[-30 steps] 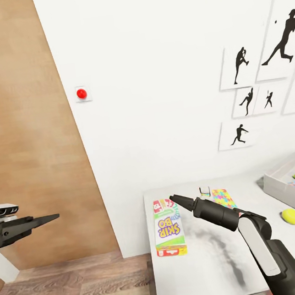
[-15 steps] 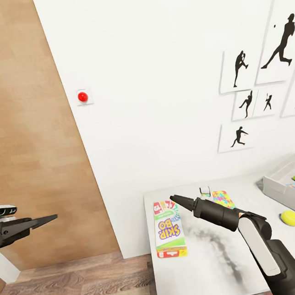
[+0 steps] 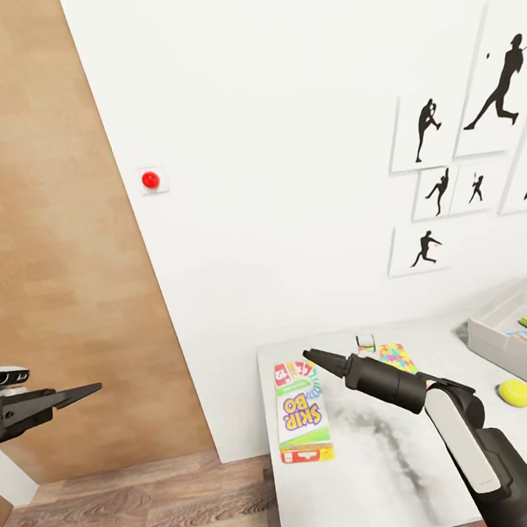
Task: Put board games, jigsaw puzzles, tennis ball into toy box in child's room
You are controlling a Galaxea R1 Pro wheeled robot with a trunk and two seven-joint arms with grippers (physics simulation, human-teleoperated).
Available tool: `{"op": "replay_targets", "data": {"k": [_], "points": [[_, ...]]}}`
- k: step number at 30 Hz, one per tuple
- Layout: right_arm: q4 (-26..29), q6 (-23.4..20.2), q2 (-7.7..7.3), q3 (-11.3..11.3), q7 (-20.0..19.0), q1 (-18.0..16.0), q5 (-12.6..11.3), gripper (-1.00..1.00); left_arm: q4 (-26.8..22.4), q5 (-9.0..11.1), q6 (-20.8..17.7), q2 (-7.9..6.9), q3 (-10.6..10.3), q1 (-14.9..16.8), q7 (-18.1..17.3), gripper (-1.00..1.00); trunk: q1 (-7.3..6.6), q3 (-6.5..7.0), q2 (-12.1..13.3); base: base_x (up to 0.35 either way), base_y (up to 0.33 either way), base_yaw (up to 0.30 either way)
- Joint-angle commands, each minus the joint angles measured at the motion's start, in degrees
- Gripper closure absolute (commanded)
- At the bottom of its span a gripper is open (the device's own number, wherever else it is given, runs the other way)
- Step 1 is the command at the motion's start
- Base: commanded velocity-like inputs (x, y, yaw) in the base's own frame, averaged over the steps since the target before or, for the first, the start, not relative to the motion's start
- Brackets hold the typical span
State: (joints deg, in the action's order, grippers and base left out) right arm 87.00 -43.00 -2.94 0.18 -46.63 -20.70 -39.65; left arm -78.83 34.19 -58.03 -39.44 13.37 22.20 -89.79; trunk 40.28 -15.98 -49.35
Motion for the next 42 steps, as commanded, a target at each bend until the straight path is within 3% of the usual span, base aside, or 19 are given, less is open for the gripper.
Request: {"op": "replay_targets", "data": {"k": [1, 14, 23, 42], "points": [[0.01, -0.26, -0.03, 0.00, 0.03, -0.04, -0.29, -1.00, -0.01, -0.02, -0.62, -0.02, -0.02, 0.04, -0.21, -1.00, -0.22, 0.11, 0.36, 0.000, 0.000, 0.000], [0.24, -0.09, -0.04, 0.02, 0.04, -0.04, -0.34, -1.00, -0.01, -0.06, -0.78, -0.02, -0.05, 0.09, -0.21, -1.00, -3.07, 2.44, 5.57, 0.000, 0.000, -0.004], [0.21, -0.15, -0.04, 0.10, 0.04, -0.04, -0.34, -1.00, 0.02, -0.06, -0.85, -0.02, -0.05, 0.12, -0.21, -1.00, -5.05, 3.91, 9.18, 0.000, 0.000, -0.187], [0.47, -0.07, -0.04, 0.17, 0.04, -0.04, -0.34, -1.00, 0.76, -0.09, -0.77, 0.15, -0.02, 0.04, -0.21, -1.00, -5.05, 3.69, 9.18, 0.073, 0.000, -0.068]]}}
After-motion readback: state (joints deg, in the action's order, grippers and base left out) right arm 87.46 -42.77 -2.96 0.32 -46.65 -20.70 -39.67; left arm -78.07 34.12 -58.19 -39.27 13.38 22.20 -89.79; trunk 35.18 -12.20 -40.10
